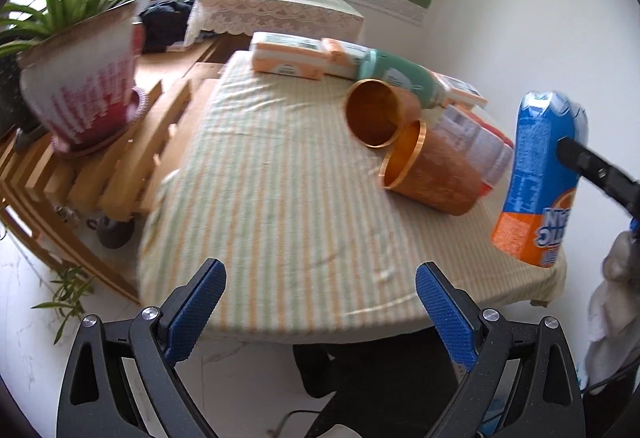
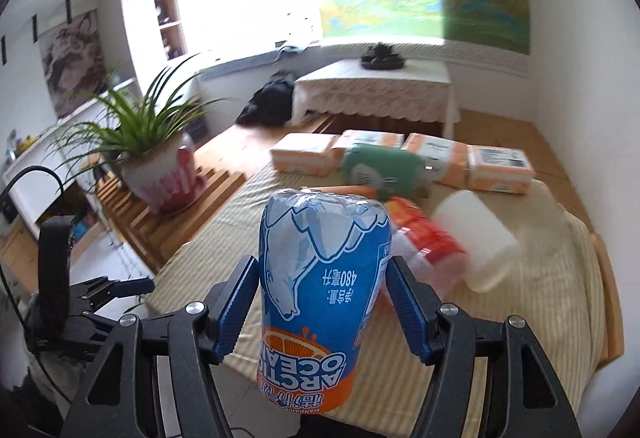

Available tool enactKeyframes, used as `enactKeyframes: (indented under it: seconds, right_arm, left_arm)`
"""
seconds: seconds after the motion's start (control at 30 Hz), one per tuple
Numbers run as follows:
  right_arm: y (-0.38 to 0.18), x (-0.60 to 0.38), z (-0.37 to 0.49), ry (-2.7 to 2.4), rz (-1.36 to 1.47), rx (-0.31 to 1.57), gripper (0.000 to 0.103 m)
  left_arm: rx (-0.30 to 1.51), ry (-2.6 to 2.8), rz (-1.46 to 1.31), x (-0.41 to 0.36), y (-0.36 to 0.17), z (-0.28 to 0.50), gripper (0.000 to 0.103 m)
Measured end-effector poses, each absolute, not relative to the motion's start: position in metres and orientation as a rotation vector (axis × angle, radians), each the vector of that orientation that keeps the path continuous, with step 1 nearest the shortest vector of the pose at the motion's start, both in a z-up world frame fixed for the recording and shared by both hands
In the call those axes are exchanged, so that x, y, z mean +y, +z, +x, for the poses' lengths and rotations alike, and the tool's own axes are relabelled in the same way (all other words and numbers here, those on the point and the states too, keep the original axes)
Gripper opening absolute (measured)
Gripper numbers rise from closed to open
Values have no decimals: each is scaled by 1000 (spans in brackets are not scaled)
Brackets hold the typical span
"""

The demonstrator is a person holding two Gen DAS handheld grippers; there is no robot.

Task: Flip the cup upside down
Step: 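Rotate the held bottle upright with the right gripper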

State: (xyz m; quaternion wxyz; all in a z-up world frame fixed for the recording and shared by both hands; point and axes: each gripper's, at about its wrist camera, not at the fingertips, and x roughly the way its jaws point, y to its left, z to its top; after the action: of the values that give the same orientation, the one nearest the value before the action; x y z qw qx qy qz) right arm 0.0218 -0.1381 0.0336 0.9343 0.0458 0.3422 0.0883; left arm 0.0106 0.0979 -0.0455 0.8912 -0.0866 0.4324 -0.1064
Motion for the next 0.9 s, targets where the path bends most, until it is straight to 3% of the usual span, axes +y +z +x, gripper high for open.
enactKeyframes:
  seconds: [0.37,0.9]
  right_arm:
    - [-5,-162,12,30,56,541,62]
    - [-27,-141,-17,24,-34,450,63]
  left_arm:
    - [900,-274,-154,63,-41,10,98]
    - [889,-286,-154,64,-39,5,98]
